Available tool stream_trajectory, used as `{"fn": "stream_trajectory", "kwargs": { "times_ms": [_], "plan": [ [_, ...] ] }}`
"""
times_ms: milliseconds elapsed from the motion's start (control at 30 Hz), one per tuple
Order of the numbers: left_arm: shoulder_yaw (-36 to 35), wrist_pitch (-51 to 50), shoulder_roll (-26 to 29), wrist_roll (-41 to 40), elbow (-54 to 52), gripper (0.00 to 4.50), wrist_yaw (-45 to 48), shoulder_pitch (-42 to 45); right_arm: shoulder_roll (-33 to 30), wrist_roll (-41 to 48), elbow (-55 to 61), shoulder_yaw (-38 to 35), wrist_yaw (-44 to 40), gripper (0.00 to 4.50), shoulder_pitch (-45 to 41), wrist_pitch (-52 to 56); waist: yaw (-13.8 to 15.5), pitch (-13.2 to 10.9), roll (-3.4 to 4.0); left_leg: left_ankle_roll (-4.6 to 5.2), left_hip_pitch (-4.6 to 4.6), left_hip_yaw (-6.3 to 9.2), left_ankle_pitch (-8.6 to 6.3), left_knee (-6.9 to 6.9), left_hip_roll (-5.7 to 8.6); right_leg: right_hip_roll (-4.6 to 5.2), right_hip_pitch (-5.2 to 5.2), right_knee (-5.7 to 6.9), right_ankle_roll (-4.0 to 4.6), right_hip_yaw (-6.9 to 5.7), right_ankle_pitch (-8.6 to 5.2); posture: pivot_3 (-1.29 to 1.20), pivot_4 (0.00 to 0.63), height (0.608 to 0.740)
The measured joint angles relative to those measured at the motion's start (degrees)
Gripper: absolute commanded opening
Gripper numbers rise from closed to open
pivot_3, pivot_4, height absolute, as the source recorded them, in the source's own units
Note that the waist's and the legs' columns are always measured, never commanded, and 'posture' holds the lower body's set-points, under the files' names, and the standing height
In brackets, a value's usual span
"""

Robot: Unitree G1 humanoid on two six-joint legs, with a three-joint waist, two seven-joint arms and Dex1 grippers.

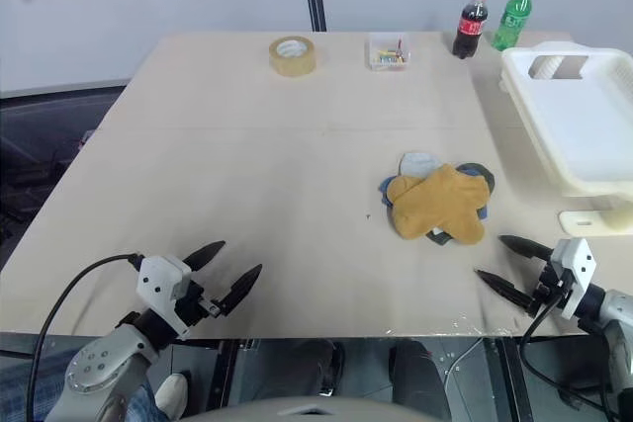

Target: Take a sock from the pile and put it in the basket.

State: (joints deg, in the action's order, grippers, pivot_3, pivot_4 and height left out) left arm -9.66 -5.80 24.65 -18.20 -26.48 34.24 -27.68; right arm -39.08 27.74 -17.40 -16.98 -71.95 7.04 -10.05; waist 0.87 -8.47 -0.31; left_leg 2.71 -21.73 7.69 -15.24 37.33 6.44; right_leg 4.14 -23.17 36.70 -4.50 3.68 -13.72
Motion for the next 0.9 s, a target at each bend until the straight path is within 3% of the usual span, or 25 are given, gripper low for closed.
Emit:
{"fn": "stream_trajectory", "kwargs": {
  "times_ms": [467, 900],
  "plan": [
    [0.25, 1.11, 1.04, -1.68, 0.17, 4.44, 3.86, 2.67, -0.01, 1.38, -7.24, -2.26, -4.22, 4.5, -2.63, -4.41, -0.08, -0.02, 0.06, 0.0, 0.02, -0.03, 0.0, 0.0, 0.0, -0.01, 0.0, 0.01, 0.01, 0.03, 0.01, 0.0, 0.15, 0.739],
    [1.2, 1.23, 1.01, -2.61, 0.29, 4.44, 5.81, 3.27, 0.01, 1.96, -6.31, -2.25, -6.32, 4.5, -2.28, -7.14, -0.02, -0.04, 0.09, 0.0, 0.01, -0.02, 0.0, -0.01, 0.0, -0.01, -0.01, 0.01, 0.01, 0.03, 0.01, 0.0, 0.15, 0.739]
  ]
}}
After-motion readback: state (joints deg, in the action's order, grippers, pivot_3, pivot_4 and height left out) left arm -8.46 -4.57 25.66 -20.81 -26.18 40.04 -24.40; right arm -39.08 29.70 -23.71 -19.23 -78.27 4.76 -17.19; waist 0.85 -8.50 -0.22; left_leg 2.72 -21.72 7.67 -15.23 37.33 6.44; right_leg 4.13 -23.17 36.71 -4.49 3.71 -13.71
